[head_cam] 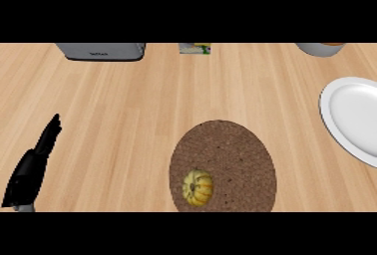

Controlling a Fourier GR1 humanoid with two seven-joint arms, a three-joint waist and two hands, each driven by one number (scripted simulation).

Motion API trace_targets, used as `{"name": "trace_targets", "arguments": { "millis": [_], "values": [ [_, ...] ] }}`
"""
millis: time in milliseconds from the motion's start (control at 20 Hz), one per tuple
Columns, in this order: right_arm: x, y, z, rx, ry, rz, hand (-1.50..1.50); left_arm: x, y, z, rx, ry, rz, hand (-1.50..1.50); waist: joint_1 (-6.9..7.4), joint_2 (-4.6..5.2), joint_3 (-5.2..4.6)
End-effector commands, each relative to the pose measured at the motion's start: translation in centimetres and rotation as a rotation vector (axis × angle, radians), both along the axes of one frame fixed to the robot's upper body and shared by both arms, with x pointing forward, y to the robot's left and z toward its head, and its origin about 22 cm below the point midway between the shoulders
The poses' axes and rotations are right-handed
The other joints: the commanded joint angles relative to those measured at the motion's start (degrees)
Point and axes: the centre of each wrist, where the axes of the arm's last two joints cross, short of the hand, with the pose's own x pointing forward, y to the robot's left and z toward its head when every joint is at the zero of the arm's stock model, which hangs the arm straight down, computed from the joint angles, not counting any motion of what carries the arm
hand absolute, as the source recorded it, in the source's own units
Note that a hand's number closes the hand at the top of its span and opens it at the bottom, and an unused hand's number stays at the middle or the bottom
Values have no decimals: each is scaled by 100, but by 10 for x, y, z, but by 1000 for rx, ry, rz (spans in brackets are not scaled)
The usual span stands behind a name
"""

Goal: Pick the lemon from the placemat and place it in the plate

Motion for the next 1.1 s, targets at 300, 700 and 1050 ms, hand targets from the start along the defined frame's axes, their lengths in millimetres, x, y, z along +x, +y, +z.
{"name": "trace_targets", "arguments": {
  "millis": [300,700,1050],
  "values": [
    [48,21,7,104,49,186,150,-5,-5,-2,8,-1,-27,0,134,-32,-32],
    [112,72,-39,67,243,228,150,15,-21,2,15,3,-24,0,86,-20,-35],
    [141,112,-96,70,324,260,150,-2,-9,3,6,14,-7,0,8,-42,-37]
  ]
}}
